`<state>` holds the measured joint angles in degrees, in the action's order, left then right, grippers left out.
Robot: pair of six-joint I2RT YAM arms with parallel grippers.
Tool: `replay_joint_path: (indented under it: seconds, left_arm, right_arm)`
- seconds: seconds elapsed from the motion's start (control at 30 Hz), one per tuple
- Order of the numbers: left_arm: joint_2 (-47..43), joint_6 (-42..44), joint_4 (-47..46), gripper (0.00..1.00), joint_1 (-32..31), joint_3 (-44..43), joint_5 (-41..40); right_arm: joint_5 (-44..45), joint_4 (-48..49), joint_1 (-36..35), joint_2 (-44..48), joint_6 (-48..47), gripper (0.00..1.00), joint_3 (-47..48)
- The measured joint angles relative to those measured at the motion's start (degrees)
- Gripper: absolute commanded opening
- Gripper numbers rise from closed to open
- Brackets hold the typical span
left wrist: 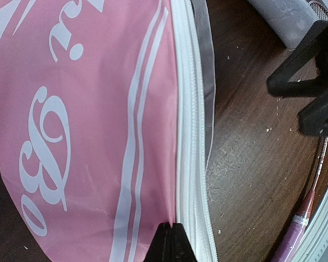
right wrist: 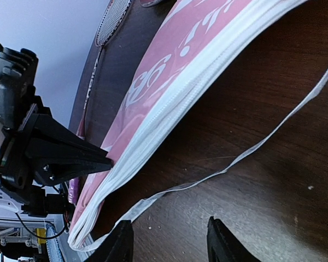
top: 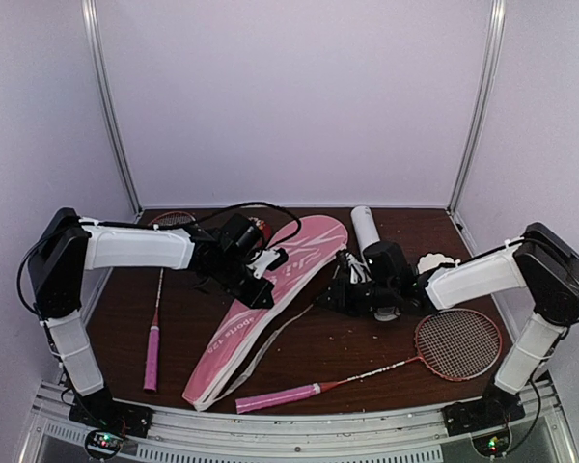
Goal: Pack up the badminton gear
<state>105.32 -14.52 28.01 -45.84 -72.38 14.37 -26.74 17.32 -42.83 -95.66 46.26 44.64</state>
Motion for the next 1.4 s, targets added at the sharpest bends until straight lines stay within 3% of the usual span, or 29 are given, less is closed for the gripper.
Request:
replay_joint_path:
  seconds: [0.37,0.77,1.0,1.17,1.4]
  left_arm:
    - [-0.66,-0.11,-1.11,0.0,0.07,0.0,0.9]
    - [-0.85,-0.55,-1.22,0.0,0.55,0.07,1.05]
    - [-0.85,-0.72,-1.38,0.0,0.55,0.07,1.05]
    - [-0.87,-0.85,-1.44,0.0,0.92,0.07,1.05]
    - [-1.97,-0.83,-1.07,0.0,1.07,0.07,1.05]
  right_arm:
    - [1.07,8.96,-2.32,-8.39,6.29,0.41,7.63]
    - [2.38,11.76,-4.39,-12.11,8.33,0.43,8.33]
    - [2.49,13.81,-5.07,-15.1,9.57,0.14,8.35]
    - [2.99,14.62,-5.07,-15.17,9.6,0.0,8.28]
    - [4.33,13.66,-5.11,-15.15,8.5,0.0,8.28]
